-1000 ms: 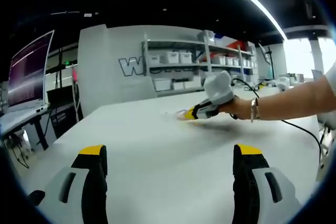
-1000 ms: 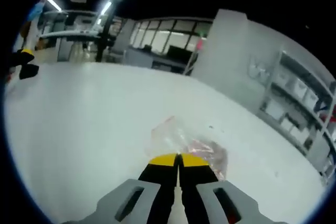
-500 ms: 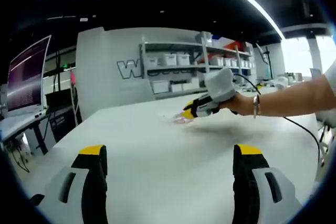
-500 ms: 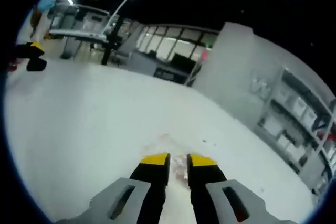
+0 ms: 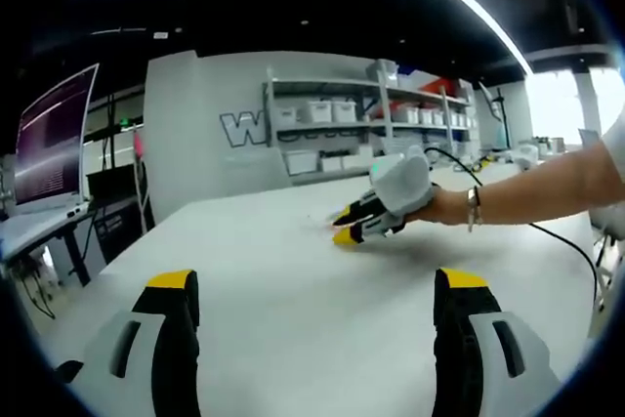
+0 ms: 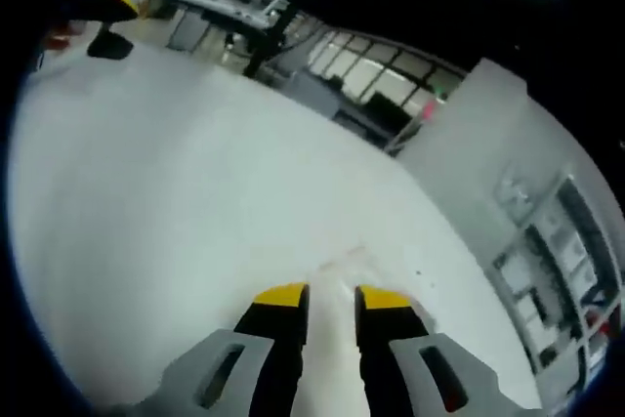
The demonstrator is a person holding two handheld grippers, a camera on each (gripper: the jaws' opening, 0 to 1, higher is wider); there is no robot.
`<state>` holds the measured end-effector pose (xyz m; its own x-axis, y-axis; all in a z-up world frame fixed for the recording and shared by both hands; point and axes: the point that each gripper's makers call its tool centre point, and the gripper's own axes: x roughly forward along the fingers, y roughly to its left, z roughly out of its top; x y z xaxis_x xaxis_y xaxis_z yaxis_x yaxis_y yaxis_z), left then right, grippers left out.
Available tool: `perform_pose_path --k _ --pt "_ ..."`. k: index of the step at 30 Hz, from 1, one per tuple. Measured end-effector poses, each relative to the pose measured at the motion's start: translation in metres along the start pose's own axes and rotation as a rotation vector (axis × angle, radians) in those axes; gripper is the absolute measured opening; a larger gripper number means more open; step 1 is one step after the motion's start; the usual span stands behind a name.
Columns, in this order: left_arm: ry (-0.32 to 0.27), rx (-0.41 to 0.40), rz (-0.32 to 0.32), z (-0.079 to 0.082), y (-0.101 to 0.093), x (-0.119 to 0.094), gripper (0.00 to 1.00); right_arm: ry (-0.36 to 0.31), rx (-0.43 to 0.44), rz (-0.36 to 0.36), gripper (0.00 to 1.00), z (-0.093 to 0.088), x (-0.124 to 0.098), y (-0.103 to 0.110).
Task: Open the resealable bag by pulling the two sides of the seal apart until the entire bag opening is separated and visibly accessible.
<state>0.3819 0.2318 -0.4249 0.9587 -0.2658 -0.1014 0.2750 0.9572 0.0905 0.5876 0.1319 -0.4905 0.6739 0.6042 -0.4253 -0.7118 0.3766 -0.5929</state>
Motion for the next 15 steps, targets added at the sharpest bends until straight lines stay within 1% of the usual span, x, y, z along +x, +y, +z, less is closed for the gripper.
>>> perform_pose_path --k 10,11,13,15 --pt "-0.003 -0.008 0.008 -0.001 0.005 -0.002 0.98 0.01 -0.001 -0.03 0.17 -0.001 0.01 -0.009" --pt "-0.004 -0.007 0.008 -0.001 0.005 -0.002 0.98 0.009 0.003 -0.026 0.16 0.0 0.015 -0.012" --pt "-0.003 -0.008 0.008 -0.001 0.005 -0.001 0.98 0.007 -0.006 -0.023 0.11 -0.001 0.018 -0.012" --pt "-0.001 -0.008 0.006 -0.002 0.004 -0.001 0.98 0.006 -0.006 -0.011 0.02 -0.003 0.02 -0.01"
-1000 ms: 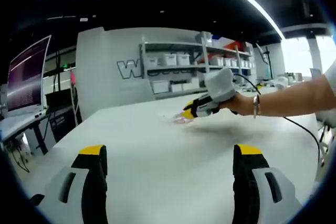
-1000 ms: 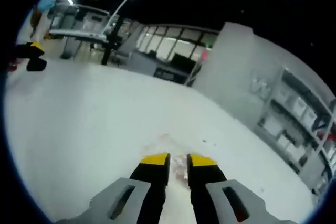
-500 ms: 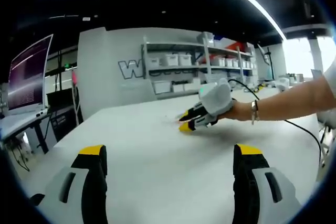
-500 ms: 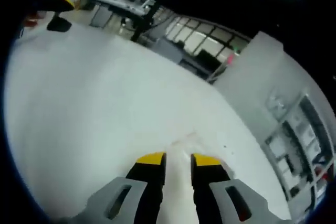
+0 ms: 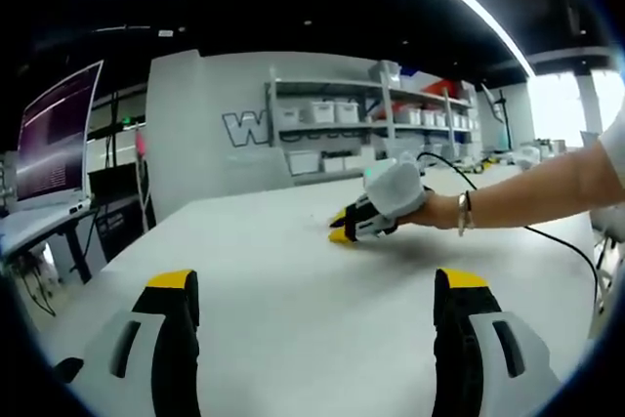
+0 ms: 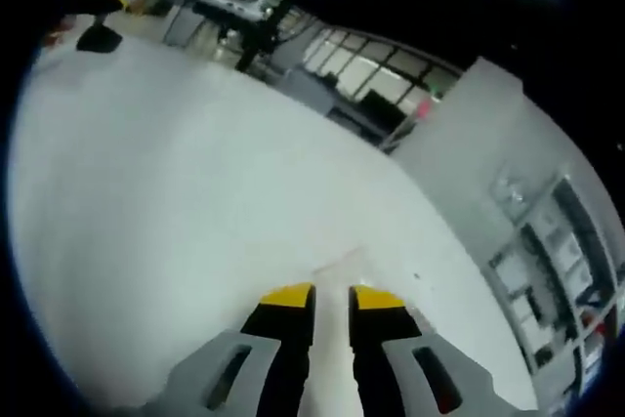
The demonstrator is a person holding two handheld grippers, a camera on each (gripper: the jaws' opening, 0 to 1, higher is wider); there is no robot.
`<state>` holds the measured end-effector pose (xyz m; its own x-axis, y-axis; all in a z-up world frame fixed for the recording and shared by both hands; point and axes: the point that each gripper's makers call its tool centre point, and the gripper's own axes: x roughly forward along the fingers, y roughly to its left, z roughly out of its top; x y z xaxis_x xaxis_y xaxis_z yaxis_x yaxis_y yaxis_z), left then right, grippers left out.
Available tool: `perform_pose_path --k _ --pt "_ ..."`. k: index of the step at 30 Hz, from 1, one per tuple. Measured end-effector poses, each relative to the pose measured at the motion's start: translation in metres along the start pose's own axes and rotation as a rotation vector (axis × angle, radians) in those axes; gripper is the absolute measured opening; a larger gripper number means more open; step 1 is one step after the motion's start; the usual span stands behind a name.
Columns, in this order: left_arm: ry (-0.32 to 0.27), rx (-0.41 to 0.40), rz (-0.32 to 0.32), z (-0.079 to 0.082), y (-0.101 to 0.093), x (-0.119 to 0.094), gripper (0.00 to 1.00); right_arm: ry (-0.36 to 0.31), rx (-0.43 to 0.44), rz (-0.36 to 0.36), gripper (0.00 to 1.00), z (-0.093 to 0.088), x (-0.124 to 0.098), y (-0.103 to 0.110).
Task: Open the resealable bag by pulling the two sides of the seal apart until the entire bag opening is separated and visibly accessible.
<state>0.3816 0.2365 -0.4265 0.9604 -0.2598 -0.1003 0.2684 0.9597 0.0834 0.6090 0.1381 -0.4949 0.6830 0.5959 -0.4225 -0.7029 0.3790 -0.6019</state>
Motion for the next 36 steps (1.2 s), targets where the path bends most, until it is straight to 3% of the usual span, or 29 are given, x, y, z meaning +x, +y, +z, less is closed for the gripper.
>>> perform_pose_path --k 8,13,21,27,36 --pt "0.001 -0.002 0.003 0.0 0.002 -0.001 0.98 -0.024 0.069 -0.012 0.0 0.0 0.001 -0.007" --pt "-0.003 -0.001 0.002 0.001 0.002 0.0 0.98 -0.087 0.262 -0.049 0.0 0.005 -0.01 -0.031" --pt "-0.01 0.007 -0.01 0.008 -0.003 0.001 0.98 -0.2 0.477 -0.151 0.0 0.012 -0.047 -0.087" --pt "-0.025 0.016 -0.012 0.016 -0.006 -0.002 0.98 -0.25 0.541 -0.192 0.0 0.012 -0.077 -0.112" --pt "-0.039 0.026 -0.018 0.023 -0.014 -0.007 0.98 -0.308 0.549 -0.211 0.0 0.022 -0.104 -0.122"
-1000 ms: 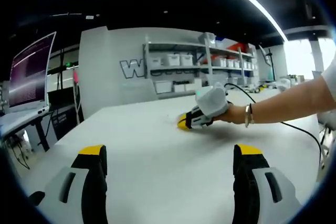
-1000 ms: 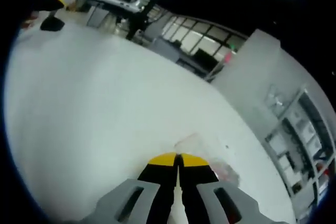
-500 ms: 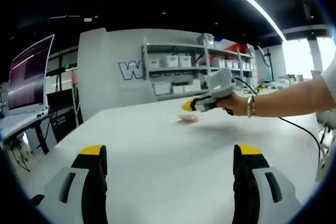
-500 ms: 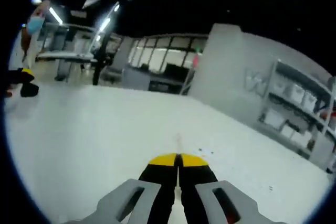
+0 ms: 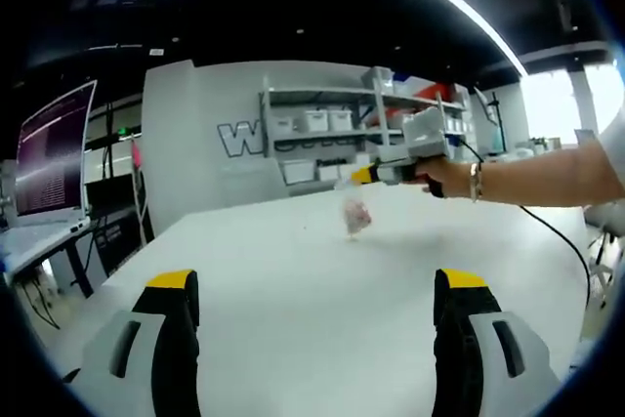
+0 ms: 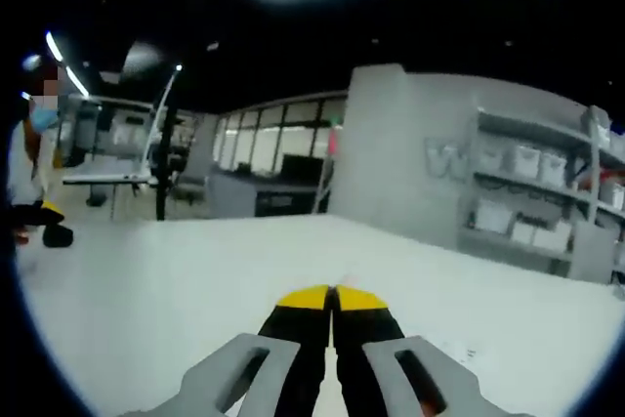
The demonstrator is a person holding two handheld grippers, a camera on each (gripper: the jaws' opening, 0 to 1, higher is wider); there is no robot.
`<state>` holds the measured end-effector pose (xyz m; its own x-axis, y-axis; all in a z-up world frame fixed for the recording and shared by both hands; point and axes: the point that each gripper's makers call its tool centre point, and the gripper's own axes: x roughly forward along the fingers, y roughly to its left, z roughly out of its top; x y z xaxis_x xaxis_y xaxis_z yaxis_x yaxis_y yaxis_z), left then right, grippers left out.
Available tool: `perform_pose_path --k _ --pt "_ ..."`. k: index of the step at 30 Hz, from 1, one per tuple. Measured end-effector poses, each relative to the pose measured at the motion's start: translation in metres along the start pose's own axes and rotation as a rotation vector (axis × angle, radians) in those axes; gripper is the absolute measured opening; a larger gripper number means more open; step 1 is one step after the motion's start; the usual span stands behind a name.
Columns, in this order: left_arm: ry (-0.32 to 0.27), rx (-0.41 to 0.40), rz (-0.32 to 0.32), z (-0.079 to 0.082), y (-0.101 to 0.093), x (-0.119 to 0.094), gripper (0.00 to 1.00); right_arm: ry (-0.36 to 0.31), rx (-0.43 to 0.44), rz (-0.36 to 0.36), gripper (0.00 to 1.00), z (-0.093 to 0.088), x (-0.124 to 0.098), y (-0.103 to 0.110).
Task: Open the resealable bag by pulling the two sides of the seal apart until the entire bag opening is separated and visibly accessible.
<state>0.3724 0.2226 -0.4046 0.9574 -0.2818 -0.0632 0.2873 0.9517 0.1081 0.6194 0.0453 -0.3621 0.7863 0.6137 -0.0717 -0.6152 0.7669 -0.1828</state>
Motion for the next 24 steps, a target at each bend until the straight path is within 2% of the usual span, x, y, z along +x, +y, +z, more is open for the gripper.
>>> perform_pose_path --k 10,14,17,24 --pt "-0.012 0.007 -0.003 0.004 -0.005 -0.008 0.98 -0.011 -0.033 -0.005 0.0 0.008 -0.011 0.001" --pt "-0.013 0.006 -0.002 0.004 -0.005 -0.011 0.98 -0.005 -0.026 -0.003 0.0 0.005 -0.013 0.002" --pt "-0.015 0.004 0.001 0.004 -0.004 -0.012 0.98 -0.004 -0.026 0.001 0.0 0.001 -0.021 0.011" --pt "-0.015 -0.001 -0.01 0.001 -0.006 -0.011 0.97 0.013 -0.023 0.0 0.0 -0.005 -0.019 0.012"
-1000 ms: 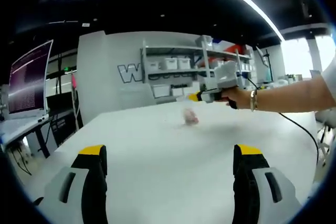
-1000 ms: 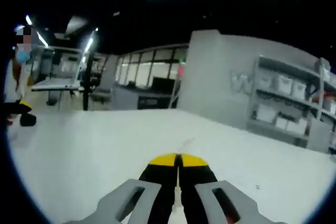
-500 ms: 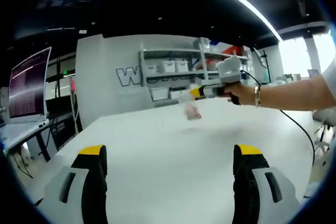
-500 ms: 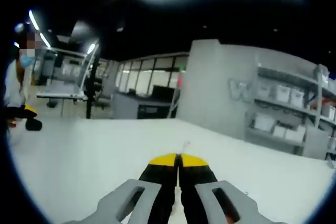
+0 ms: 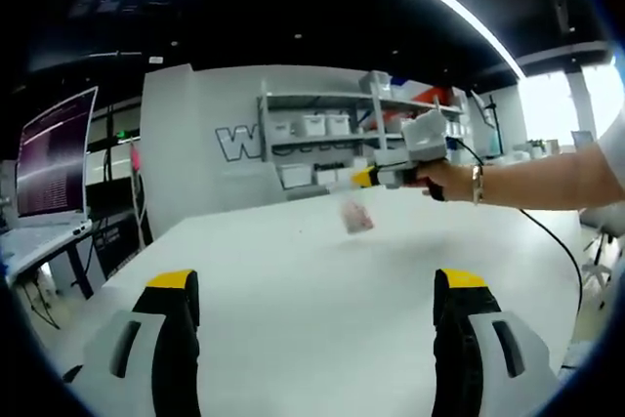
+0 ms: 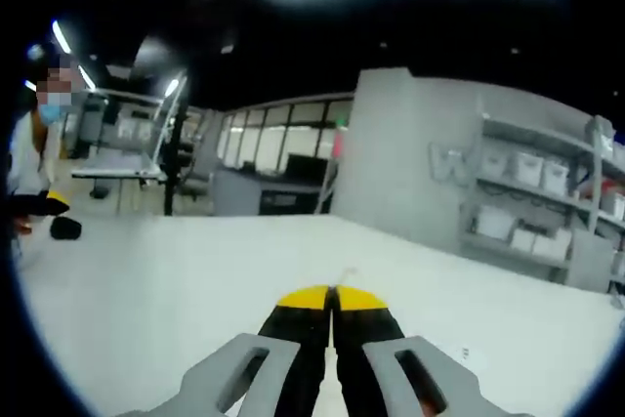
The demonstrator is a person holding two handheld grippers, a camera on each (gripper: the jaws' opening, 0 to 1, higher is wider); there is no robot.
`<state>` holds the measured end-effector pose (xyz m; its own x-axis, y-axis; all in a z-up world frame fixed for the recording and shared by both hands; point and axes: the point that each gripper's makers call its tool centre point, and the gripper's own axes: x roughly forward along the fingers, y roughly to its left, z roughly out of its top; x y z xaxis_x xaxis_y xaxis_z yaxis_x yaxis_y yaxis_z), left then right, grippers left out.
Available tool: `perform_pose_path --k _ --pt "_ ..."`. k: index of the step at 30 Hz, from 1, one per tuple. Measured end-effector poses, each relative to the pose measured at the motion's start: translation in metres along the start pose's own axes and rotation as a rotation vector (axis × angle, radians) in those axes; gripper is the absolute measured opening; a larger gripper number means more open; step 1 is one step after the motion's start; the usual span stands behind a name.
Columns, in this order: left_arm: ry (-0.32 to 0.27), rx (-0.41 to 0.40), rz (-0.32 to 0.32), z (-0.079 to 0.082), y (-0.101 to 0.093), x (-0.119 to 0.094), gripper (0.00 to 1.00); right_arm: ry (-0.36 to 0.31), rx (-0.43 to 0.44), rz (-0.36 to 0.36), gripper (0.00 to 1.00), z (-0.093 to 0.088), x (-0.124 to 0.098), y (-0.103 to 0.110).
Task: Open the resealable bag by pulling the two sides of the seal apart until the entire bag opening is separated and visibly accessible.
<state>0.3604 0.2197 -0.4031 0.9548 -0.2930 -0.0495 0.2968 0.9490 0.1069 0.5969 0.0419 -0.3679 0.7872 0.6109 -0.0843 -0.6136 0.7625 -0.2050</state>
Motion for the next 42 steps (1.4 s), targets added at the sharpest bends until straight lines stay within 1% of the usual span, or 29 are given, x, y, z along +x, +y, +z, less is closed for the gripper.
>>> perform_pose_path --k 4,11,14,19,20,21,26,29,34,42 --pt "0.004 -0.003 -0.003 -0.002 0.001 0.001 0.97 -0.005 0.014 -0.005 0.0 0.0 0.0 0.001" --pt "0.004 -0.006 -0.003 -0.003 0.002 0.0 0.97 -0.008 0.028 0.006 0.0 0.0 0.001 0.014" --pt "-0.008 -0.009 0.0 -0.002 0.003 -0.001 0.97 -0.02 0.037 0.012 0.0 0.002 -0.003 0.02" --pt "0.002 -0.01 -0.006 -0.006 0.002 0.0 0.97 -0.016 0.036 0.014 0.0 -0.001 -0.006 0.026" --pt "0.003 -0.01 -0.006 -0.006 0.002 0.0 0.97 -0.012 0.036 0.014 0.0 -0.003 -0.001 0.021" --pt "0.003 -0.009 -0.007 -0.006 0.002 0.0 0.97 -0.01 0.037 0.013 0.0 -0.003 0.0 0.02" --pt "0.005 -0.002 -0.002 -0.004 0.003 -0.001 0.97 -0.016 0.043 0.013 0.0 -0.001 -0.005 0.021" --pt "0.004 0.0 -0.002 -0.002 0.003 0.0 0.97 -0.02 0.042 0.014 0.0 0.001 0.0 0.015" --pt "-0.002 0.002 -0.004 0.0 0.001 0.001 0.97 -0.024 0.038 0.017 0.0 0.004 -0.002 0.015" --pt "-0.001 0.002 -0.007 0.0 -0.002 0.0 0.97 -0.023 0.037 0.021 0.0 0.002 -0.008 0.014"
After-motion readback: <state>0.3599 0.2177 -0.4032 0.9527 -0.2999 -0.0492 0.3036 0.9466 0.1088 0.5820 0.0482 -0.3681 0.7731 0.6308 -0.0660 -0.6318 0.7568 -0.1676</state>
